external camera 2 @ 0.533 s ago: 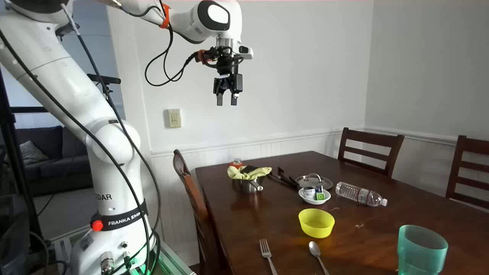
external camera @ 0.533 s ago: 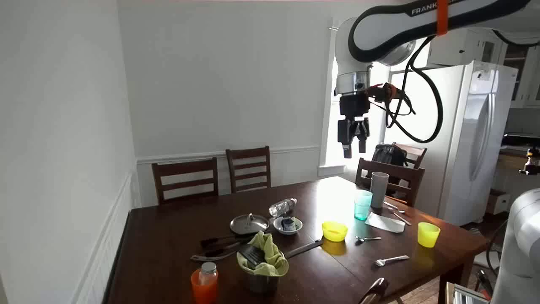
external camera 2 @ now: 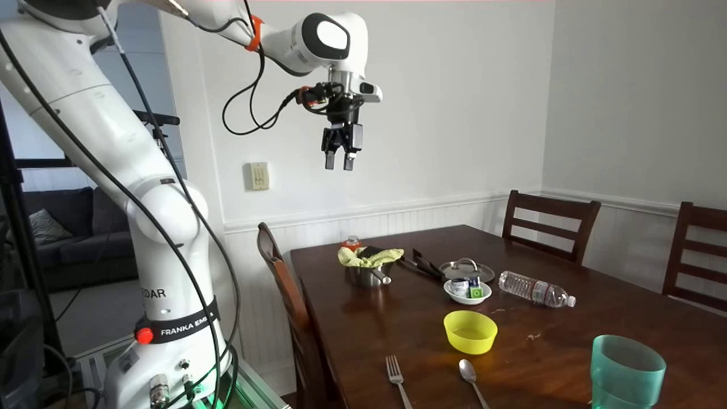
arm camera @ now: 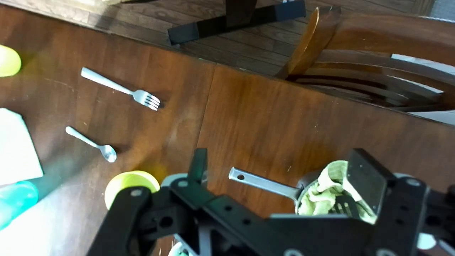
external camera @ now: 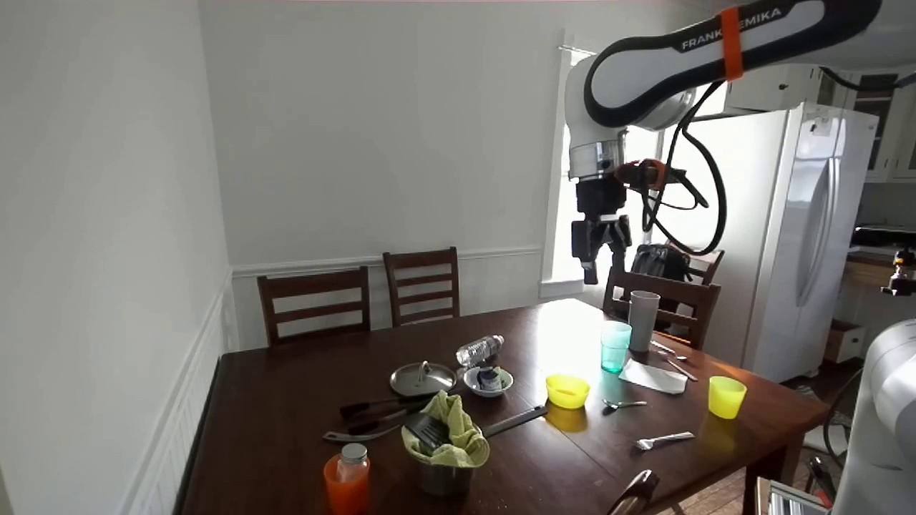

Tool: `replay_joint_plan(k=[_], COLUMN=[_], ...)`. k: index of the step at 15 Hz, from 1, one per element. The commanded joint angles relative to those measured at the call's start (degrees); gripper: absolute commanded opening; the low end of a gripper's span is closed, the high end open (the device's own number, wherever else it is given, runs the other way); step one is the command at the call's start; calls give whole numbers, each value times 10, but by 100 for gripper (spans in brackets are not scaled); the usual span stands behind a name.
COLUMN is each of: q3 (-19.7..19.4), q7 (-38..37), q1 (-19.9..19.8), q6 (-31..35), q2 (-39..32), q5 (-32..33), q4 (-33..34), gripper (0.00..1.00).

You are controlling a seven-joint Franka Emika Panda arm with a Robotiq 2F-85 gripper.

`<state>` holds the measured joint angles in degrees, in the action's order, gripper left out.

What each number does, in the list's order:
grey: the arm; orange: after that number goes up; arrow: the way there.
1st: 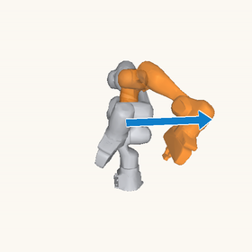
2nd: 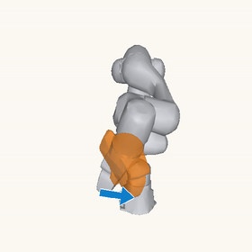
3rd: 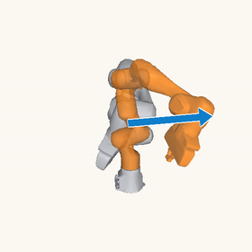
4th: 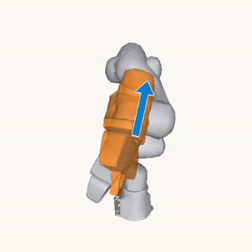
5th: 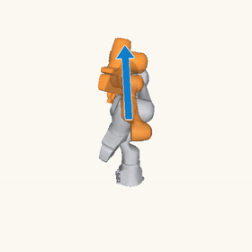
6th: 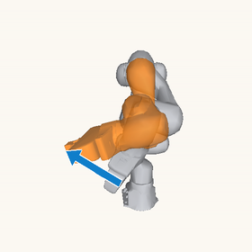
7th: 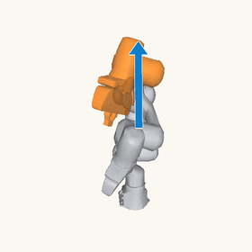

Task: Move the yellow bowl forward, then put the fork on the edge of the yellow bowl

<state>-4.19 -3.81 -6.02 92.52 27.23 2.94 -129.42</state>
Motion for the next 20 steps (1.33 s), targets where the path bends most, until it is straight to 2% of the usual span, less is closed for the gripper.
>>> replay_joint_plan(k=[1,4,7,11,12,13,14,16,19,20], q3=[-6,5,5,-2,-10,-29,-7,-19,-22,-18], q7=[-25,-67,-101,-170,-174,-149,-155,-154,-153,-169], q1=[-14,-23,-27,-60,-67,-67,-61,-69,-70,-76], q6=[41,88,163,269,298,324,279,309,313,320], q2=[-32,-63,-74,-80,-82,-91,-91,-93,-94,-110], q5=[10,38,76,168,171,128,143,141,140,157], q4=[-54,-103,-162,-234,-246,-253,-230,-247,-249,-246], gripper=[100,100,100,100,100,100,100,100,100,100])
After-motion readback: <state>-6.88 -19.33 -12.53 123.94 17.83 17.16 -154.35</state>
